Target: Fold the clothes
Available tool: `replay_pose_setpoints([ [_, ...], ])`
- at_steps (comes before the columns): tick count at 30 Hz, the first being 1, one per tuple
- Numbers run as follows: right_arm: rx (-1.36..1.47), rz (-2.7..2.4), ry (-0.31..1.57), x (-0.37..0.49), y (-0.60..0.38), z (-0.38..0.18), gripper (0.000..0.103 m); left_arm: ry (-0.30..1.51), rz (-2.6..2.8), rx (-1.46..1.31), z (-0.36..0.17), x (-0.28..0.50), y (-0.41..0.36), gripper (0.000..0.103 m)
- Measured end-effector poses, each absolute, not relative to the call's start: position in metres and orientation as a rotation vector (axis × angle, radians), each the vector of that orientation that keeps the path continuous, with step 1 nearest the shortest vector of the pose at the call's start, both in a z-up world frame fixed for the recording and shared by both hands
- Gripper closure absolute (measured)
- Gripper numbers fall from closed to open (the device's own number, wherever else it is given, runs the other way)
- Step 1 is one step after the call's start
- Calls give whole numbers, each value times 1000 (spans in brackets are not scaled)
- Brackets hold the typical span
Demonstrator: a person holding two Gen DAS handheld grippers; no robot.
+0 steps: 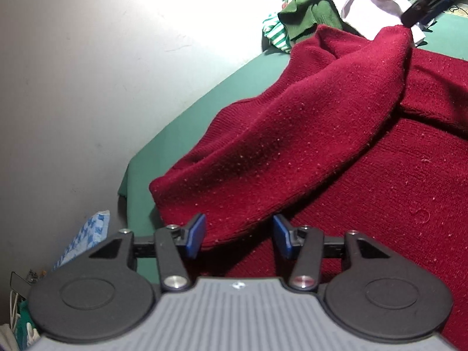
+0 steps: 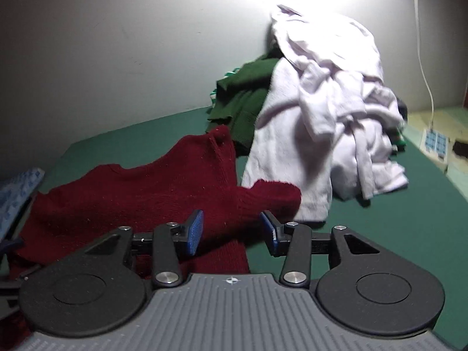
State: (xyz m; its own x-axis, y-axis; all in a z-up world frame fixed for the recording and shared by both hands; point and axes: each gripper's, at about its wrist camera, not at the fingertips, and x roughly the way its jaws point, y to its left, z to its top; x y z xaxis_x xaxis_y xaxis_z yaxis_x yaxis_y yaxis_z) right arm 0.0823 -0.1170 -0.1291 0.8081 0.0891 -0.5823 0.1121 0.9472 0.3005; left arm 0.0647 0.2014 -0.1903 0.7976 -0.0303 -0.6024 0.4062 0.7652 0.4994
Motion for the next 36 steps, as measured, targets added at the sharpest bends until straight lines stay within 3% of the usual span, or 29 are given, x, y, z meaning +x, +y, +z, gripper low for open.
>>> replay_pose_setpoints([
  [10,666,88,708,98,-128,-160,59,606,-271,683,-193,73,196,52],
  [13,619,12,713,109,-119,-170,96,625,-274,656,-191,79,198,50],
  [14,598,8,688,107,-115,-165,96,628,-274,648,-191,80,199,51],
  [18,427,5,595,99,-101,-130,97,634,-287,635,-190,82,197,56],
  [25,171,-8,648,146,-112,-86,95,648,-338,617,-189,96,185,59],
  [28,163,-99,678,144,-124,-93,63,659,-344,572,-189,100,188,60],
  [29,189,-120,674,134,-131,-95,62,659,-347,563,-189,100,190,60],
  [36,550,-32,754,82,-165,-142,67,638,-351,592,-189,97,194,61],
])
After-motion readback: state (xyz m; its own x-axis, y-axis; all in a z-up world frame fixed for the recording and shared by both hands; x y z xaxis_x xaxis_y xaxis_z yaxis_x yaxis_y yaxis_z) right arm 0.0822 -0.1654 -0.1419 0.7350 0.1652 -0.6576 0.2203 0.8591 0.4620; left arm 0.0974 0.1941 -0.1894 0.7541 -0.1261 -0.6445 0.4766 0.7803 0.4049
